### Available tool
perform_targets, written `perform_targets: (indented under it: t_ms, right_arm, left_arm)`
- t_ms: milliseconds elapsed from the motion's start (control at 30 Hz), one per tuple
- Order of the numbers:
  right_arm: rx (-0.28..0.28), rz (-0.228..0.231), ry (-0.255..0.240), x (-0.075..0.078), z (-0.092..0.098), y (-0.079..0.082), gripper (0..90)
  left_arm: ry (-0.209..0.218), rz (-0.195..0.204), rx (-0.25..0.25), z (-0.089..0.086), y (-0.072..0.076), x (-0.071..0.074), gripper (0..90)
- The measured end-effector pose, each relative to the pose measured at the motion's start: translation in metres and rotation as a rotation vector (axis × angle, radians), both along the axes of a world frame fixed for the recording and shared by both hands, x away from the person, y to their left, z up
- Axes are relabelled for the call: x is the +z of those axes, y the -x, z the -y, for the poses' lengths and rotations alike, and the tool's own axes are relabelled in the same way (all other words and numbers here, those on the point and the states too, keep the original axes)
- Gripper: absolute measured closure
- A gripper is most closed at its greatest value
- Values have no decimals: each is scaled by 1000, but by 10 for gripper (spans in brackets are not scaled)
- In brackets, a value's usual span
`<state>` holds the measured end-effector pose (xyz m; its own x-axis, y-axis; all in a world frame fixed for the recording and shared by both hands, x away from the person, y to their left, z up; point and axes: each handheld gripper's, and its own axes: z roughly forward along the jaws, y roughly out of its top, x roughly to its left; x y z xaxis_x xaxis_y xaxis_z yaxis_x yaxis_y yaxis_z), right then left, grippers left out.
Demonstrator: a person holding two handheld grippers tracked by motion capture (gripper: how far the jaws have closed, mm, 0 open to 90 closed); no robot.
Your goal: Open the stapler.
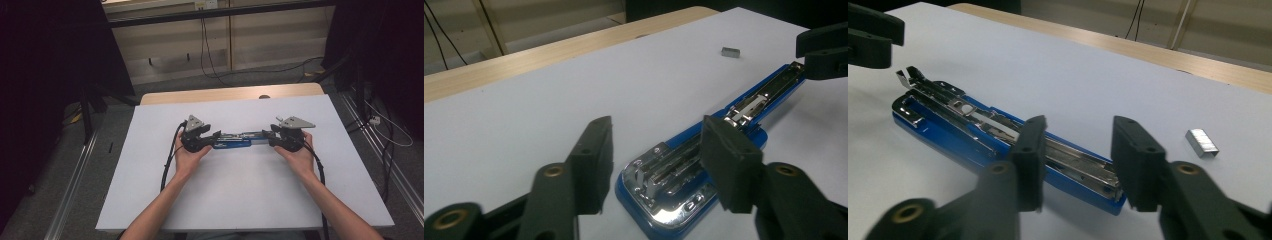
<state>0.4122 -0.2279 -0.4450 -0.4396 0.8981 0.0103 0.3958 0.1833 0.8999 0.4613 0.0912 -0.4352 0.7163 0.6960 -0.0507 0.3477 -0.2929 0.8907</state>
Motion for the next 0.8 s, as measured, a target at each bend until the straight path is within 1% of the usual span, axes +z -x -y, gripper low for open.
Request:
perform_targets:
  t_ms: [67, 100, 133, 167, 200, 233, 333, 400, 433, 467, 600, 633, 667, 733, 800]
  right_arm:
    - [-14, 3, -11, 0, 0, -1, 383]
    - [-11, 9, -31, 0, 1, -1, 336]
    - [-6, 15, -47, 1, 1, -1, 319]
    - [-8, 21, -46, 2, 0, 0, 303]
    - [-7, 36, -47, 3, 0, 0, 230]
    - [-7, 36, -47, 3, 0, 0, 230]
    - [2, 35, -50, 4, 0, 0, 195]
    - [3, 36, -48, 4, 0, 0, 173]
    - [12, 17, -54, 5, 0, 0, 181]
    - [12, 17, -54, 5, 0, 0, 181]
    - [24, 13, -55, 6, 1, 0, 156]
    - [22, 15, -53, 6, 1, 0, 151]
    - [22, 15, -53, 6, 1, 0, 151]
    - [20, 12, -55, 6, 2, 1, 150]
    - [11, 15, -60, 7, 4, 0, 149]
  left_arm:
    - [10, -11, 10, -1, 0, 1, 356]
    - [22, -22, 15, -1, 0, 2, 333]
    - [24, -17, 20, -1, -1, 2, 303]
    - [19, -9, 19, -1, -1, 2, 267]
    - [11, -2, 17, -1, 0, 2, 210]
    - [6, -3, 15, -1, 0, 3, 210]
    - [3, -7, 10, -1, 2, 3, 114]
    - [1, -4, 0, 0, 3, 5, 85]
    - [-3, -3, -4, 0, 5, 6, 77]
    - [-8, -6, -7, 0, 6, 7, 77]
    - [-17, 23, -22, -4, 13, 6, 50]
    - [-17, 23, -22, -4, 13, 6, 50]
    - [-16, 26, -25, -7, 15, 6, 50]
    - [-6, 23, -10, -11, 18, 5, 50]
    - [18, 16, -14, -17, 21, 6, 50]
